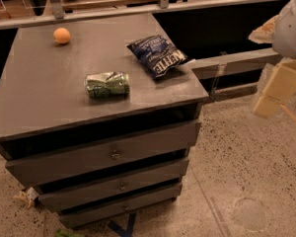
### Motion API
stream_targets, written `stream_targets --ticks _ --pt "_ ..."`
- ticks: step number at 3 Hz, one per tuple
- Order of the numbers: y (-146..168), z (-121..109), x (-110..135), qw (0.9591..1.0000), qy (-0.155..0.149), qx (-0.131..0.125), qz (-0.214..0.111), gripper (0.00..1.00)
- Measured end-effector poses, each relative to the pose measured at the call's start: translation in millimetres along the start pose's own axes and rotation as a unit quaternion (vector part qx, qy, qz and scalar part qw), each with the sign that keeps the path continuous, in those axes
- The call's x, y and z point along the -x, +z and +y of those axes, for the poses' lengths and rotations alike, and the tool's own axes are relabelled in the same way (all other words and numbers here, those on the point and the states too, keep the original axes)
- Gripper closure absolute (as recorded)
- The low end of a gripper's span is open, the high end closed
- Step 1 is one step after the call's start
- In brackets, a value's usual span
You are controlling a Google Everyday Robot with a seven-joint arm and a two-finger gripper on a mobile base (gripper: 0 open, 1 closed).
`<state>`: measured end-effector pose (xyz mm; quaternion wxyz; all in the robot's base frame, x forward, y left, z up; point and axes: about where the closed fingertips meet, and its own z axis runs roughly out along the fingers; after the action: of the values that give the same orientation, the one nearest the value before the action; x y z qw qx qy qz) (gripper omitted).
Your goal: Move green can near orange
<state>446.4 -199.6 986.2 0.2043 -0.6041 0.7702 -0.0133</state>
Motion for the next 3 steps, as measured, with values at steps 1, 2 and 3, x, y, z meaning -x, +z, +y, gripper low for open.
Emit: stream_targets --ticks 1,2,3 --pt "23.0 -12.6 38.2 0.9949 0.020 0.013 -0.097 0.00" --pt "47.6 -20.3 77.3 0.9863 0.028 0.021 -0.161 0.00" --pt "63.4 -24.0 104.2 0.9782 0.026 0.013 -0.206 0.00"
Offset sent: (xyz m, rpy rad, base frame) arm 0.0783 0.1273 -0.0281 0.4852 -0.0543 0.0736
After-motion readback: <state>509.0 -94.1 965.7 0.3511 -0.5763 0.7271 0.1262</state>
